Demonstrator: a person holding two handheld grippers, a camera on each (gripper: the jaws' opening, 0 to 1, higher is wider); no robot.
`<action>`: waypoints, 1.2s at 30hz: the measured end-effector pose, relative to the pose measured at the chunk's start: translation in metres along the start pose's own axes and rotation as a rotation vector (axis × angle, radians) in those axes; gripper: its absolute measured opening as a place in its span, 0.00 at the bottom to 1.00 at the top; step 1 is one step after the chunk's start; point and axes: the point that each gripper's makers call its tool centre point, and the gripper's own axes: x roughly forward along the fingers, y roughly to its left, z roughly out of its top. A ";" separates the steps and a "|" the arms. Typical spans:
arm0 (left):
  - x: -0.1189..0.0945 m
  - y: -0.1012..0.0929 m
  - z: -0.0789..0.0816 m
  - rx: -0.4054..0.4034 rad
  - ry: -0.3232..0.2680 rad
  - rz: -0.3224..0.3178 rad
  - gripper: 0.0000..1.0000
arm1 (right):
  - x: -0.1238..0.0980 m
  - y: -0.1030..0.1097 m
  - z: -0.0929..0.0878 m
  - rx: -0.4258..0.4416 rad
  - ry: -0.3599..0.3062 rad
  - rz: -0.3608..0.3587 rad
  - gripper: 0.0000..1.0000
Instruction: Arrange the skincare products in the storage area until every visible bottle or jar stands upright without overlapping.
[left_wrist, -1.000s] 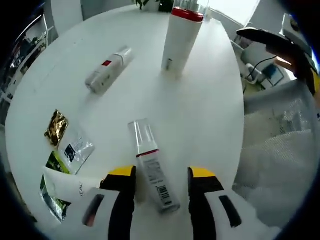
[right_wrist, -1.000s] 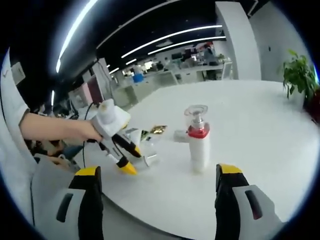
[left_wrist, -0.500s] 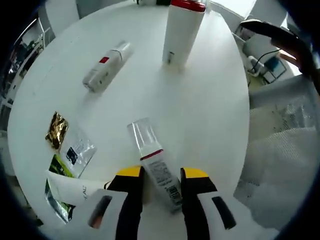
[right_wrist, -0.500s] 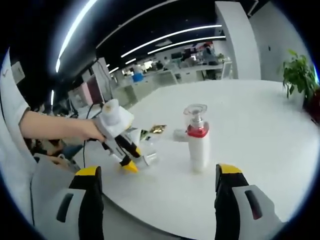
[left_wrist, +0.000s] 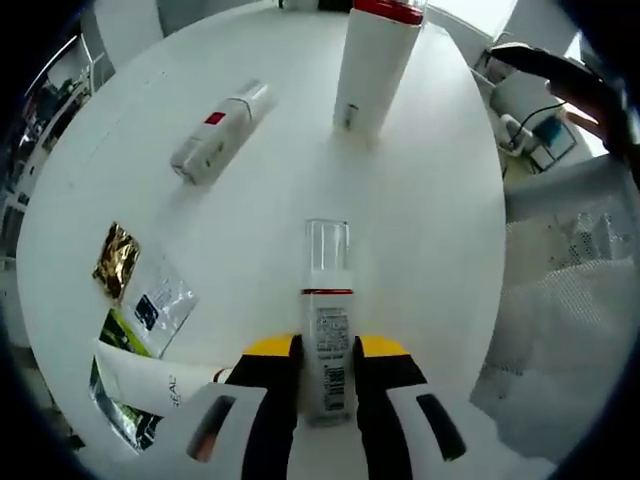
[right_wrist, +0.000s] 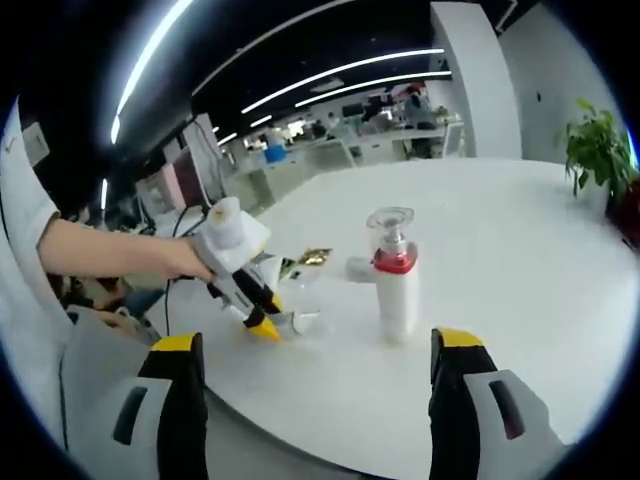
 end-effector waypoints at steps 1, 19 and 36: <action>0.000 0.000 0.000 0.000 -0.001 0.001 0.17 | 0.000 0.000 0.000 0.000 -0.001 -0.001 0.93; -0.006 -0.010 0.011 -0.123 -0.078 -0.065 0.16 | 0.001 0.000 -0.002 -0.006 0.012 0.001 0.92; -0.034 -0.036 0.025 -0.245 -0.235 -0.168 0.16 | 0.002 0.002 -0.006 -0.012 0.034 0.005 0.91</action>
